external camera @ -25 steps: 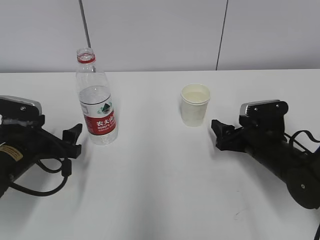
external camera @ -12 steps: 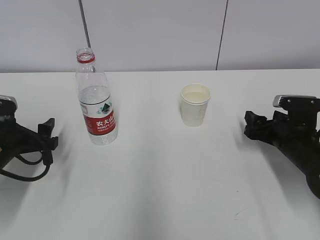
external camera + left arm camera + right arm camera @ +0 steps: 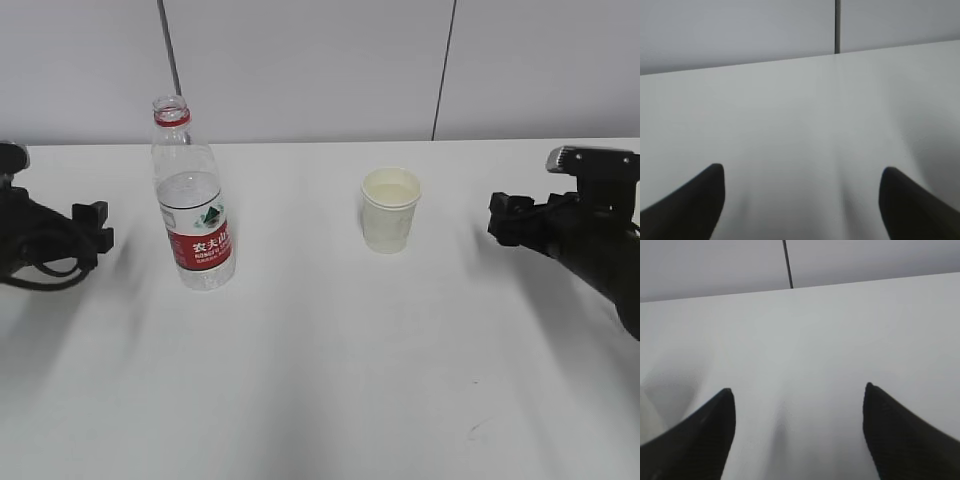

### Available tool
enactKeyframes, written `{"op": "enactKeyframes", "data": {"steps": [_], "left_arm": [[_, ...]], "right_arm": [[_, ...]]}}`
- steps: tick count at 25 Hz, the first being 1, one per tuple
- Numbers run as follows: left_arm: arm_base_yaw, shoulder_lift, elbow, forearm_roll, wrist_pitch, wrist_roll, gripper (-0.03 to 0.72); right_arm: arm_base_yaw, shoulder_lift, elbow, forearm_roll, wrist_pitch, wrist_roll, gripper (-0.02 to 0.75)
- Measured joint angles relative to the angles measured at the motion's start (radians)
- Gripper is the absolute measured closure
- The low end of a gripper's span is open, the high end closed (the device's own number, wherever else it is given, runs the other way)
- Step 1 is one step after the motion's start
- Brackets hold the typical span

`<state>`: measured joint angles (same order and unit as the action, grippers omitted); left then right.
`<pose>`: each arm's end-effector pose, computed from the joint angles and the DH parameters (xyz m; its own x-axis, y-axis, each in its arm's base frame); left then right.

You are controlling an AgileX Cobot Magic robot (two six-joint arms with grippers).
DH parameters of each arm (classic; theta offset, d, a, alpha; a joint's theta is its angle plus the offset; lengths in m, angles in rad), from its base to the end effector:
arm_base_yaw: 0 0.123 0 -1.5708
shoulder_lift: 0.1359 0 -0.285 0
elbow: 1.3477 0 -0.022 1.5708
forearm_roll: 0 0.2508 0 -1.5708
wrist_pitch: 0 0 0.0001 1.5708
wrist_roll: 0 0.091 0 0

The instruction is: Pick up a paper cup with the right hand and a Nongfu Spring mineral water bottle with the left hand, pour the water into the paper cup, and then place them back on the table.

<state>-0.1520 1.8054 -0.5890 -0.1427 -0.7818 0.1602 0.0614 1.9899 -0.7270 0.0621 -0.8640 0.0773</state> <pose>0.3130 -0.0387 0.1400 -0.3373 0.1106 -0.9349 0.0776 0.9930 0.0895 0.3531 0.0174 0.1142 -0.3068 0.0986 -0.9466 0.0197 0.9951 0.0973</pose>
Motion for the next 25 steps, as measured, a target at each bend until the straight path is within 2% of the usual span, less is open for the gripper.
{"op": "enactKeyframes", "data": {"steps": [4,15,21,25], "left_arm": [[0.025,-0.074,-0.097,0.002,0.263,0.0,0.113],[0.101,-0.124,-0.494,0.006,1.136,0.0,0.124],[0.116,-0.124,-0.674,0.01,1.432,0.0,0.137],[0.119,-0.124,-0.762,0.044,1.561,0.0,0.137]], "right_arm": [[0.0,-0.074,-0.065,0.011,0.203,0.0,0.149],[0.0,-0.134,-0.407,0.013,1.128,0.0,0.149],[0.0,-0.134,-0.645,0.011,1.516,0.0,0.15],[0.0,-0.134,-0.781,0.002,1.69,0.0,0.15]]}}
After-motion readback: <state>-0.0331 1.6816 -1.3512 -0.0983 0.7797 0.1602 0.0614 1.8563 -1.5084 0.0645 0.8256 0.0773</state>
